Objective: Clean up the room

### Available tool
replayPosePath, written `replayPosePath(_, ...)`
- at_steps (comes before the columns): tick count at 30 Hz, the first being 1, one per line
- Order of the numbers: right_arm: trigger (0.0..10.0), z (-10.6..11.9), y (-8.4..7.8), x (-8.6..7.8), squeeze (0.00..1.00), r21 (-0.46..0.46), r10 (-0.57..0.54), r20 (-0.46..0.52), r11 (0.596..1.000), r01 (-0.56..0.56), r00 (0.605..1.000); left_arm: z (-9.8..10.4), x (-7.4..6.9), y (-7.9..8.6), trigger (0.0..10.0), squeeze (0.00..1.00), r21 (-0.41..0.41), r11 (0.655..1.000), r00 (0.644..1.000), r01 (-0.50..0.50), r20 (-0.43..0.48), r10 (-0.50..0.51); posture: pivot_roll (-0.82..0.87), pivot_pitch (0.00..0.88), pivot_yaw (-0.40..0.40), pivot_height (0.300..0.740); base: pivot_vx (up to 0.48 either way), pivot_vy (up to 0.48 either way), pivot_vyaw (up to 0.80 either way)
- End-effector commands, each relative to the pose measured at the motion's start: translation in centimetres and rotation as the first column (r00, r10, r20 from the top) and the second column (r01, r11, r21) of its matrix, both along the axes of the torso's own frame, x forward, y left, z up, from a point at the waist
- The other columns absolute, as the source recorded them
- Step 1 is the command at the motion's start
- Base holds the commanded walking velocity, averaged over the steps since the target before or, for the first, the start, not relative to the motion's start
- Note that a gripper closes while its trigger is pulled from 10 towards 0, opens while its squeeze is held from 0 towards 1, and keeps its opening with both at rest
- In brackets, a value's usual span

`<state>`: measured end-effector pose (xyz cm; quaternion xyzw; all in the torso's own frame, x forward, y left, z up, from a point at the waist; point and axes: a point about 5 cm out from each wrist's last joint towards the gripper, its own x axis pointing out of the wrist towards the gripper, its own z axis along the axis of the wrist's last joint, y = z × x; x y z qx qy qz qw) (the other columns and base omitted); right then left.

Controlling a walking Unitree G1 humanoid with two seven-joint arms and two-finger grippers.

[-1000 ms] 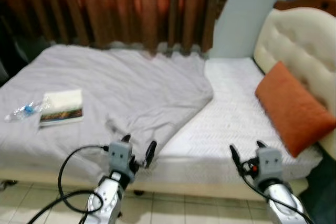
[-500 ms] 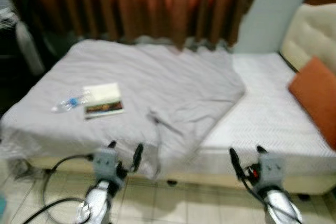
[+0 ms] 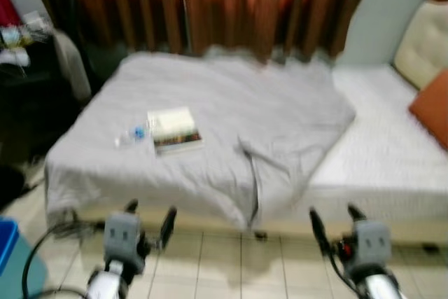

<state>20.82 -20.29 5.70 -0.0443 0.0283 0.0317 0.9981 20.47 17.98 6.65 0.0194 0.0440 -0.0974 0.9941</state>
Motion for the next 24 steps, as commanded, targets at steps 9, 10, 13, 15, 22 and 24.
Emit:
replayPosePath(9,10.0,-0.5,0.9,1.5,0.00,-0.011,0.044,-0.022,0.999,-0.045,0.999,-0.2,1.1,-0.6,10.0,0.00,-0.033,0.999,1.000,0.018,-0.015,-0.018,0.01,0.005,-0.022,0.740,0.351,0.328,0.00)
replayPosePath(10,10.0,-0.5,0.9,1.7,0.00,-0.014,0.051,-0.024,0.999,-0.051,0.998,-0.2,1.3,-0.7,10.0,0.00,-0.029,0.999,1.000,0.025,-0.015,-0.026,0.01,0.006,-0.023,0.740,0.352,0.326,0.00)
replayPosePath(13,10.0,-0.6,0.9,2.1,0.00,-0.020,0.053,-0.028,0.998,-0.054,0.998,0.0,1.7,-0.8,10.0,0.00,-0.020,0.999,0.999,0.040,-0.012,-0.040,0.01,0.007,-0.025,0.740,0.351,0.328,0.00)
replayPosePath(15,10.0,-0.7,0.9,2.3,0.00,-0.019,0.054,-0.036,0.998,-0.055,0.998,0.1,2.1,-0.8,10.0,0.00,-0.018,0.999,0.999,0.042,-0.009,-0.042,0.01,0.007,-0.026,0.740,0.351,0.328,-0.40)
replayPosePath(22,10.0,-0.8,1.0,3.1,0.00,-0.037,0.064,-0.037,0.997,-0.065,0.997,0.1,2.5,-0.9,10.0,0.00,-0.014,0.999,0.999,0.033,-0.007,-0.034,0.02,0.008,-0.029,0.740,0.351,0.328,-0.79)
replayPosePath(24,10.0,-0.7,1.0,3.3,0.00,-0.033,0.070,-0.039,0.997,-0.071,0.997,0.1,2.6,-0.9,10.0,0.00,-0.016,0.999,1.000,0.030,-0.008,-0.030,0.02,0.007,-0.032,0.740,0.352,0.326,0.00)
